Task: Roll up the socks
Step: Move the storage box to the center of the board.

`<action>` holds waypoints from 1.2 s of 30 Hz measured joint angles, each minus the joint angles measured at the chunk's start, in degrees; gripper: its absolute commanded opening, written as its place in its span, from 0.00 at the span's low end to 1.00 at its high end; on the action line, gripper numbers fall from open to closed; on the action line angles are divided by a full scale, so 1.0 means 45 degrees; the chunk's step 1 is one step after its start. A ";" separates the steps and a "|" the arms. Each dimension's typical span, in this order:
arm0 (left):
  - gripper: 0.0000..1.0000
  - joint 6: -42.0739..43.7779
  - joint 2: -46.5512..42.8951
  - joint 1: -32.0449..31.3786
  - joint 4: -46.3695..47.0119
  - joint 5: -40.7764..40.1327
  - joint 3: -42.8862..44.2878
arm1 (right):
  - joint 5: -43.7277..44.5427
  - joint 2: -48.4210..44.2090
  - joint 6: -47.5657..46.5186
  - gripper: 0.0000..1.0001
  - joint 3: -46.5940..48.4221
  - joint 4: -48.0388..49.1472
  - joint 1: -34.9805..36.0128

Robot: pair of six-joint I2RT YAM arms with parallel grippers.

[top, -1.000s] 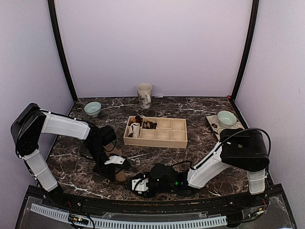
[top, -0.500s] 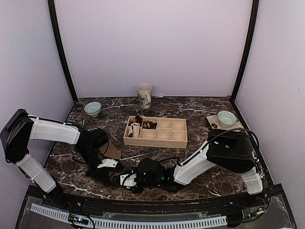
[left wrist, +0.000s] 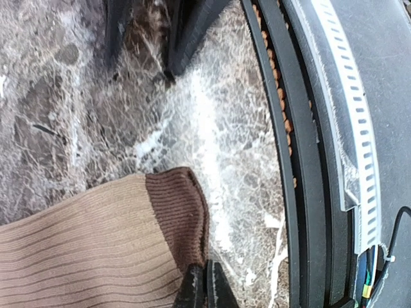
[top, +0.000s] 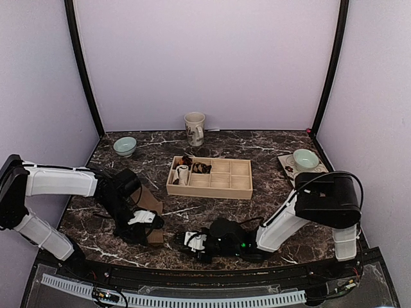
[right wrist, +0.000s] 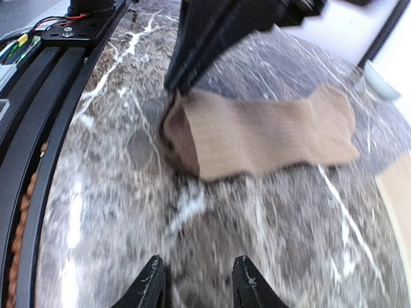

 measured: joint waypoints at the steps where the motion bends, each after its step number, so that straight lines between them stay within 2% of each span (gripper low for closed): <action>1: 0.03 -0.0019 -0.0097 0.0000 -0.0005 0.0053 0.0000 | 0.0126 -0.0228 0.0321 0.36 -0.0355 0.0063 -0.0015; 3: 0.03 -0.0078 -0.0233 0.0000 -0.0019 0.0175 0.0000 | 0.0398 -0.0719 0.1078 0.33 -0.1001 0.0049 -0.0146; 6: 0.03 -0.0155 -0.0345 0.0000 -0.0010 0.0170 0.0000 | 0.0481 -0.1112 0.1957 0.22 -0.1185 -0.0228 -0.0593; 7: 0.03 -0.0165 -0.0393 0.0000 -0.0010 0.0160 0.0000 | 0.0364 -0.1175 0.2414 0.25 -0.1035 -0.0364 -0.0855; 9: 0.03 -0.0165 -0.0476 0.0000 -0.0015 0.0146 -0.0005 | 0.0204 -0.1166 0.2861 0.39 -0.0544 -0.0597 -0.1302; 11: 0.03 -0.0160 -0.0583 0.0000 -0.0005 0.0107 -0.0034 | 0.0189 -0.1161 0.3356 0.40 0.0073 -0.0661 -0.1831; 13: 0.03 -0.0165 -0.0617 0.0000 0.0015 0.0039 -0.0073 | 0.0180 -0.1083 0.3745 0.37 0.0826 -0.0831 -0.2331; 15: 0.03 -0.0170 -0.0607 0.0000 0.0019 -0.0015 -0.0073 | 0.0165 -0.0695 0.3876 0.30 0.2346 -0.1880 -0.2841; 19: 0.02 -0.0228 -0.0345 0.0000 0.0024 -0.0155 -0.0044 | 0.0097 0.0991 0.3827 0.26 0.6999 -0.4731 -0.3551; 23: 0.02 -0.0248 -0.0389 0.0000 0.0029 -0.0301 -0.0044 | 0.0000 0.1758 0.3939 0.20 0.8738 -0.6266 -0.3959; 27: 0.02 -0.0243 -0.0991 0.0000 0.0024 -0.0447 -0.0151 | -0.0189 0.1885 0.4250 0.19 0.8471 -0.6902 -0.3949; 30: 0.02 -0.0219 -0.1229 0.0000 0.0044 -0.0549 -0.0204 | -0.0350 0.1389 0.4585 0.21 0.7203 -0.6460 -0.3949; 33: 0.02 -0.0199 -0.1190 0.0000 0.0131 -0.0719 -0.0238 | -0.0321 0.0403 0.4935 0.23 0.5799 -0.6883 -0.3963; 36: 0.02 -0.0214 -0.1127 0.0000 0.0262 -0.0821 -0.0233 | -0.0189 0.0112 0.5280 0.23 0.5503 -0.7388 -0.4002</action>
